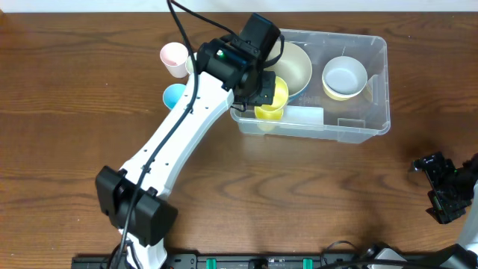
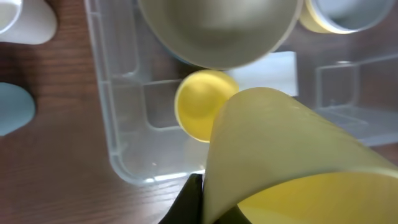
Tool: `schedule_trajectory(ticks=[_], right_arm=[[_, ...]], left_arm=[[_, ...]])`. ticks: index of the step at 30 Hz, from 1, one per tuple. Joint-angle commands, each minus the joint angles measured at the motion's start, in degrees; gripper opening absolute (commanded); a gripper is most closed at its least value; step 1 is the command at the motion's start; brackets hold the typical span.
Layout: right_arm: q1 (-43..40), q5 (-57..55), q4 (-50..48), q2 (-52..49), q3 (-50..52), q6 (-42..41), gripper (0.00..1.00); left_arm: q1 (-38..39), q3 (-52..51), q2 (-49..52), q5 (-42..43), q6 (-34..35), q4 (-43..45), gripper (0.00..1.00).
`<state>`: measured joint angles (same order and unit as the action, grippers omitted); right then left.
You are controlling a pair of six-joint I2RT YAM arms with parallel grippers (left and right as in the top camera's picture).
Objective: Pack container
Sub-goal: 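Lower the yellow cup into the first yellow cup and release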
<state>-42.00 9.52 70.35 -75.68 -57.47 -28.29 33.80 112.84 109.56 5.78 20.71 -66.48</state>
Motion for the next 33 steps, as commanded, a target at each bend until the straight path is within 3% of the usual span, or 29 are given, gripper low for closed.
schedule_trajectory(ticks=[1,12,33], right_arm=[[-0.48,0.37,-0.13,0.68,-0.02,-0.83,0.99],[-0.48,0.37,-0.13,0.68,-0.02,-0.81,0.99],[-0.48,0.37,-0.13,0.68,-0.02,-0.83,0.99]], left_arm=[[-0.13,-0.11,2.16,-4.17,-0.76,-0.26,0.06],[-0.63,-0.11,8.04,-5.2,-0.96,1.27,0.06],[-0.94,-0.11,8.35,-4.72,-0.55,-1.46,0.06]])
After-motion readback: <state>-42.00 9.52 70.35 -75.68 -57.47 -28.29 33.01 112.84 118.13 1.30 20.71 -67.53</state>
